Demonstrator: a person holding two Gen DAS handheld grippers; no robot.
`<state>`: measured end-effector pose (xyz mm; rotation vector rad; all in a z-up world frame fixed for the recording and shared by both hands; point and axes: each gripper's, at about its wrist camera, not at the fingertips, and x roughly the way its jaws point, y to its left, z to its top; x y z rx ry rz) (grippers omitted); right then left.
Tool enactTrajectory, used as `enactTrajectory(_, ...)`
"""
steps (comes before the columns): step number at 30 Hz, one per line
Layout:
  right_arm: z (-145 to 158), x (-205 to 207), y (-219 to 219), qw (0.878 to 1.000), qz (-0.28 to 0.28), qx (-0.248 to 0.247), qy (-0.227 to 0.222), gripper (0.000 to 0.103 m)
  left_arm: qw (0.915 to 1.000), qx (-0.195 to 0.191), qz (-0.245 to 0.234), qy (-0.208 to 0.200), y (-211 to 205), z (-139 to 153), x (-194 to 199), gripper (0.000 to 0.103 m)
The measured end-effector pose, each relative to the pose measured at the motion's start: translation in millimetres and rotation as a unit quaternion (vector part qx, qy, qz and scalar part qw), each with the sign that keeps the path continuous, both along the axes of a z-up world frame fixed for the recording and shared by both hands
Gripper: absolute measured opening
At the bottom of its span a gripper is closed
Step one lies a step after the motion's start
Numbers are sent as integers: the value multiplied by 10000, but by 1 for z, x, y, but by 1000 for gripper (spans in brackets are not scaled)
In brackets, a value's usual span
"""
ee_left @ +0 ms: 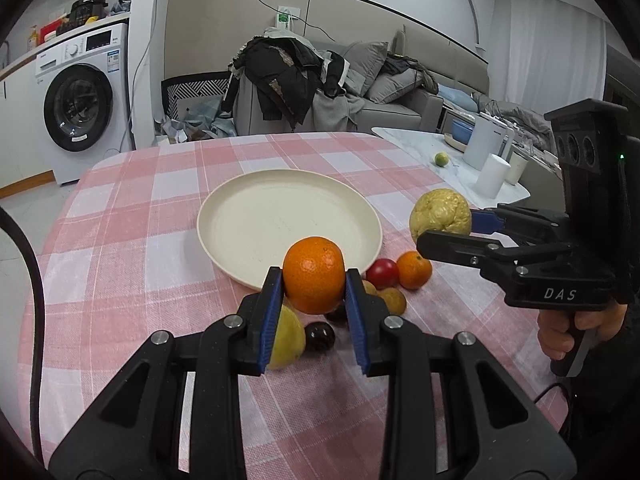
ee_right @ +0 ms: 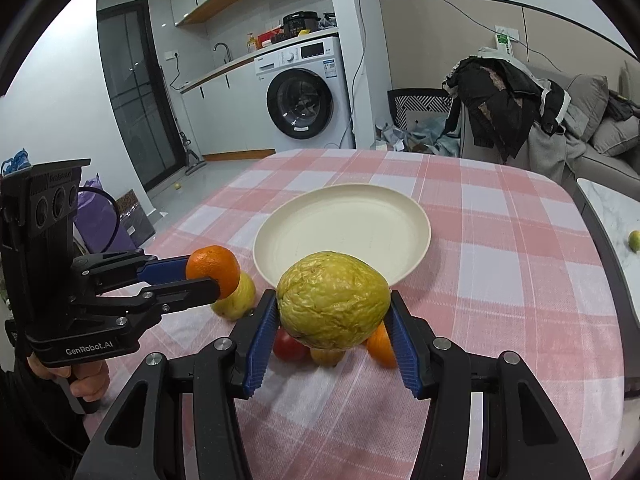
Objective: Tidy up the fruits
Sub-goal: 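Lift the mandarin and yellow citrus and carry both over the cream plate, then open the left tool over the plate while the right tool releases the yellow citrus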
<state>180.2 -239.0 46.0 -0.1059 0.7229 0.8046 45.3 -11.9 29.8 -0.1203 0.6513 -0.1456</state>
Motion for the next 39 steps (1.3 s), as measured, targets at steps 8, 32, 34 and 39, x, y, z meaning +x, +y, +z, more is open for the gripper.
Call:
enactTrajectory(8,3,20,12,10000,-24,11,88,54,9997,151,180,101,9,-6,33,28)
enactTrajectory(32,-43,79,60,9967,2,-644,494,54,9964,387,168,729,15,-56,113,28)
enactTrajectory(34,-45,81,62,9965,20,-651,517,54,9962,384,163,758,16,-59,114,28)
enactTrajectory(39,-47,85,64,9962,56,-655,579,54,9954,418,175,842,17,-65,122,28)
